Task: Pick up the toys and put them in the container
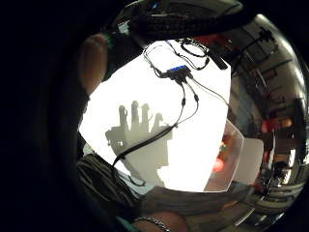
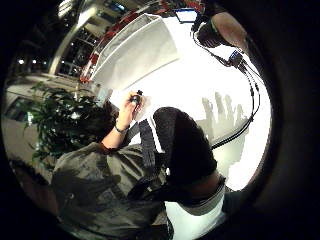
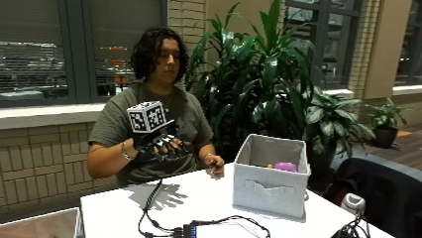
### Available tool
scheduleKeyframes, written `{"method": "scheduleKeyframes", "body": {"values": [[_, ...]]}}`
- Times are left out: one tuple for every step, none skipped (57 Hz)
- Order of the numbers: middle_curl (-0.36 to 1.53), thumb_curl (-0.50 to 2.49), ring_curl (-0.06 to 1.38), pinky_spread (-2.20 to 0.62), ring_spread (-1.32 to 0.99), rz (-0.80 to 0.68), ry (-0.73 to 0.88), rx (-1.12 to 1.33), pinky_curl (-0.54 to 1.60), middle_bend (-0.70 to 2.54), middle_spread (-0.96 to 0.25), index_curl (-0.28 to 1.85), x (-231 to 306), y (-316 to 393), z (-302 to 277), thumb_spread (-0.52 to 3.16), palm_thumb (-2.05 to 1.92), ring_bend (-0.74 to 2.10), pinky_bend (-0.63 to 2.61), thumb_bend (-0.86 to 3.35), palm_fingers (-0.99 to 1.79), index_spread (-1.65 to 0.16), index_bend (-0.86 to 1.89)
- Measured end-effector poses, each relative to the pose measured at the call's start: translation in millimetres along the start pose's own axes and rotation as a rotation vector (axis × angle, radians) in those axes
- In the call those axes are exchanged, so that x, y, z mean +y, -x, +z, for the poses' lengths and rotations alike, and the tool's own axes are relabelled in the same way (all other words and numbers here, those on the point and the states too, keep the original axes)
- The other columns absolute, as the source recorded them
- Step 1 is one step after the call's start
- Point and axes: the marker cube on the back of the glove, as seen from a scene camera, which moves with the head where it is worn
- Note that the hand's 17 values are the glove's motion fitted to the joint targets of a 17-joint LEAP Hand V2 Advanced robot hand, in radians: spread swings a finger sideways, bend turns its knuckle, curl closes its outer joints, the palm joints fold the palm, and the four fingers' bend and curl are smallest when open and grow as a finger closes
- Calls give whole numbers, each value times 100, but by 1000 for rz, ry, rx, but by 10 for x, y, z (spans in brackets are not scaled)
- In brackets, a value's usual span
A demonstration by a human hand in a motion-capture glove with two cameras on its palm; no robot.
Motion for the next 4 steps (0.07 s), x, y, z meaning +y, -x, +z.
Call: {"method": "scheduleKeyframes", "body": {"values": [[52,20,37,2,-21,3,-1,-2,32,42,-14,68,4,-13,5,136,-7,55,66,-4,19,-42,37],[51,20,37,2,-21,5,-1,-3,32,42,-14,67,8,-25,10,136,-6,55,66,-4,19,-42,37],[51,19,37,2,-21,6,0,-3,32,42,-14,67,11,-36,13,136,-6,54,66,-4,19,-42,36],[51,19,37,2,-21,7,1,-4,32,42,-14,67,13,-42,15,137,-6,54,65,-4,19,-42,36]]}}
